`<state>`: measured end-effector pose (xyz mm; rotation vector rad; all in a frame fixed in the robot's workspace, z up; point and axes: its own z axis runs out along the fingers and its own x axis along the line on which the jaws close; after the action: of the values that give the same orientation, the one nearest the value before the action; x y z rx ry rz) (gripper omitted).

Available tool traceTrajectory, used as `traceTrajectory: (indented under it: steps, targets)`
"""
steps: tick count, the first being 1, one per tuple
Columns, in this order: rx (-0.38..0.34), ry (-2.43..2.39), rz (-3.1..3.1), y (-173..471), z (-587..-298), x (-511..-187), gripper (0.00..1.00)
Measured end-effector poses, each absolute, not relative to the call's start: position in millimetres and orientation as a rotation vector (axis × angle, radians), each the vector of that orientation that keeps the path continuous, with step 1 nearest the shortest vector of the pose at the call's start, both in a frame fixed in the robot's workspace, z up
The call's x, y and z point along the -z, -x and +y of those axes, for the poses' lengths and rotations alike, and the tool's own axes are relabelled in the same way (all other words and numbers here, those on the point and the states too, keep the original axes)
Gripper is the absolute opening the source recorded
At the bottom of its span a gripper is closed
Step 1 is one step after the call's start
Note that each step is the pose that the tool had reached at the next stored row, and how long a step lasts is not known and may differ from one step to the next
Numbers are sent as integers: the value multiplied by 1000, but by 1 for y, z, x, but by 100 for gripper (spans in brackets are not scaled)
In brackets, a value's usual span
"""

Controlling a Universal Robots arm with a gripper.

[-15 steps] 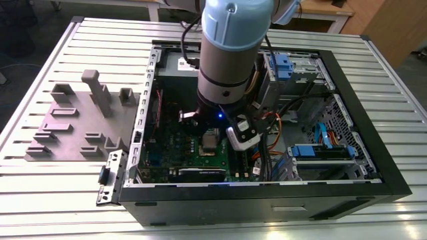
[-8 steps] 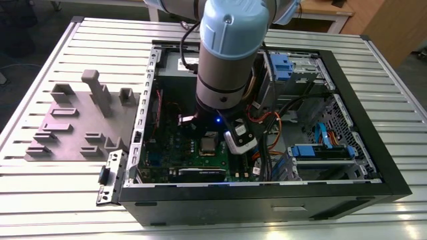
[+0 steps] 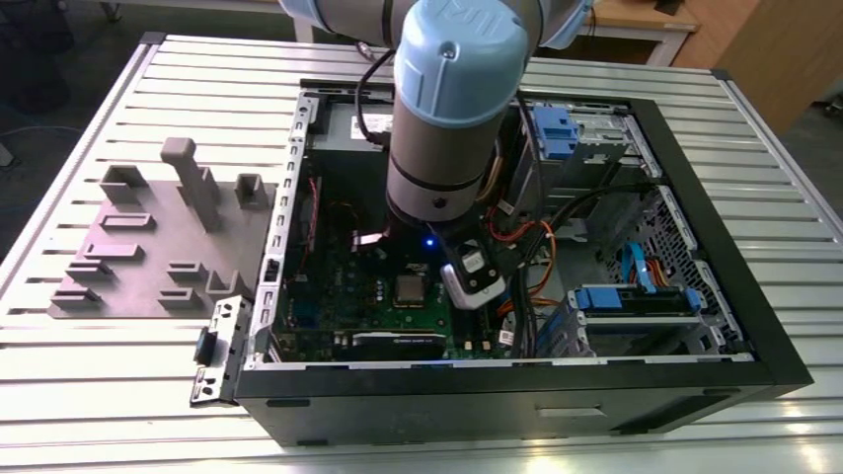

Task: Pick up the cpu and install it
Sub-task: 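Place the cpu into insertion slot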

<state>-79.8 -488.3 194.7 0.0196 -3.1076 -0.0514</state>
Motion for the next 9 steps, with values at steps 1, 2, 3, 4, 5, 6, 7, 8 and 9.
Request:
traceTrajectory:
  steps: [1,2,3,4,5,6,7,8,9]
  targets:
    - [51,-20,-3108,80,-488,-194,47]
    - [51,-20,-3108,80,-488,-194,47]
    - [51,-20,-3108,80,-488,-193,47]
    - [52,-20,-3108,80,-488,-193,47]
    - [51,-20,-3108,81,-488,-192,47]
    - [52,-20,-3108,81,-488,-192,47]
    - [52,-20,-3108,81,-488,-191,47]
    - [52,-20,-3108,81,-488,-191,47]
    - [52,-20,-3108,81,-488,-191,47]
